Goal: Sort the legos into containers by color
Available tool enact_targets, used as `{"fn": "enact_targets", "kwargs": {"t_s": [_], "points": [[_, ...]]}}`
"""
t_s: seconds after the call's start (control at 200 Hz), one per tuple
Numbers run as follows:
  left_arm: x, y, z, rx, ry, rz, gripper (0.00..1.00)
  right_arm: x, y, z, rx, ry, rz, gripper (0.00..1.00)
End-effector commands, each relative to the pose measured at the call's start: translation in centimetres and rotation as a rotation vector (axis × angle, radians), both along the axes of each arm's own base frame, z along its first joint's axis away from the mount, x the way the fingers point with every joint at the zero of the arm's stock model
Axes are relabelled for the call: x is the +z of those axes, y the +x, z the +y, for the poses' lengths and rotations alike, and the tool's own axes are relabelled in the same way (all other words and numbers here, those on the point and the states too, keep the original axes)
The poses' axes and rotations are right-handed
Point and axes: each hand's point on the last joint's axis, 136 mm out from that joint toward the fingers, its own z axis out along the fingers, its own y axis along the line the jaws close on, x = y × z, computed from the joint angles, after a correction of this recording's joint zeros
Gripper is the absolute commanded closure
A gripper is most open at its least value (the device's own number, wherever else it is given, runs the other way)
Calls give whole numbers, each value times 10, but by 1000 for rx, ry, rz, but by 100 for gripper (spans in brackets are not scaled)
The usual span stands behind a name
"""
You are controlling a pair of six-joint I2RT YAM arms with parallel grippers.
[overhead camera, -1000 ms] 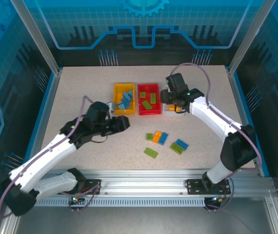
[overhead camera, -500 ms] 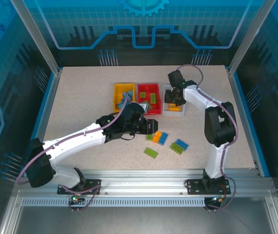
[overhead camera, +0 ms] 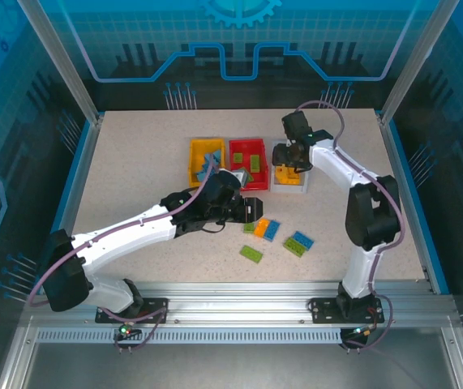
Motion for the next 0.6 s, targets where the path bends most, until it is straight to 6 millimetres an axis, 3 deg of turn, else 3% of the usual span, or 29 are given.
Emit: {"fn": "enact_targets", "kwargs": {"t_s": [0.0,0.16,0.285,0.48,0.595], "points": [[5,-4,8,-7,29,-35,43,57,-8,3,21,-5,-108,41],[4,-7,20,-5,87,-49,43,102,-34,4,39,1,-198,41],[1,-9,37,7,154,-57,41,124,-66,10,79,61,-243,40],[-3,-5,80,81,248,-49,40,134,-129,30,219,235,-251,37],[-3,0,109,125,261,-35,39,126,-167,42,270,301,-218,37]]}}
